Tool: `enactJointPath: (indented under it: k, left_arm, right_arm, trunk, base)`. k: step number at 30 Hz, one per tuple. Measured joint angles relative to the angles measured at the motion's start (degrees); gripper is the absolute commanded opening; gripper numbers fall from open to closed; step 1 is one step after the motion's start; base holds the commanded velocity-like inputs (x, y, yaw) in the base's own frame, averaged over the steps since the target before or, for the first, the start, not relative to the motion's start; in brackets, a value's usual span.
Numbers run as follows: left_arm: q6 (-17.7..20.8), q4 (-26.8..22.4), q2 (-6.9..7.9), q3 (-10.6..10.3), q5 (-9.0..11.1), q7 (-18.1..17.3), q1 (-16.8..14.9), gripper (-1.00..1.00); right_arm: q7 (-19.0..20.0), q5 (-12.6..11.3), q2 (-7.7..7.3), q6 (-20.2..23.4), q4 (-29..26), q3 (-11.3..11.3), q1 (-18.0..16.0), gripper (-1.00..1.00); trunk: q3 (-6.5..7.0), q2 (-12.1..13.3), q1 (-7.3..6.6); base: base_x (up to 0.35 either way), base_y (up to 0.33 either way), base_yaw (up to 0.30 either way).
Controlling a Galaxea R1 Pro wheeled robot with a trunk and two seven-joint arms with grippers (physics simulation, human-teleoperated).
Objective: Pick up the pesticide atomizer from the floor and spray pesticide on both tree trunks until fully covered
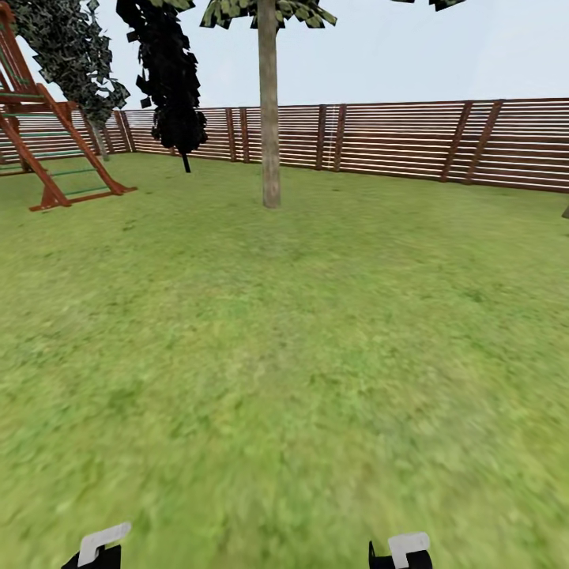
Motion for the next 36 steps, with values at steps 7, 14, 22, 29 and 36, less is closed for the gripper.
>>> enactJointPath:
  k: [7, 14, 22, 29, 36]
  left_arm:
    - [0.00, -0.04, 0.00, 0.00, 0.00, 0.00, 0.00, -1.00]
    - [-0.01, -0.06, 0.01, 0.00, 0.00, 0.00, 0.00, -1.00]
    - [-0.04, -0.12, 0.00, 0.00, 0.00, 0.00, 0.00, -1.00]
    - [-0.04, -0.19, 0.05, 0.00, 0.00, 0.00, 0.00, -1.00]
    - [0.00, -0.17, 0.03, 0.00, 0.00, 0.00, 0.00, -1.00]
  right_arm:
    - [0.00, -0.02, 0.00, 0.00, 0.01, 0.00, 0.00, 1.00]
    - [0.00, 0.00, 0.00, 0.00, -0.01, 0.00, 0.00, 1.00]
    - [0.00, 0.00, 0.00, 0.00, 0.01, 0.00, 0.00, 1.00]
    - [0.00, -0.01, 0.00, -0.02, -0.01, 0.00, 0.00, 1.00]
    - [0.00, 0.00, 0.00, 0.00, 0.00, 0.00, 0.00, 1.00]
  trunk:
    - [0.00, 0.00, 0.00]
    - [0.00, 0.00, 0.00]
    - [0.00, 0.00, 0.00]
    - [0.00, 0.00, 0.00]
    - [0.00, 0.00, 0.00]
  base:
    - [0.337, 0.000, 0.000]
    - [0.337, 0.000, 0.000]
    - [0.337, 0.000, 0.000]
    - [0.337, 0.000, 0.000]
    - [0.337, 0.000, 0.000]
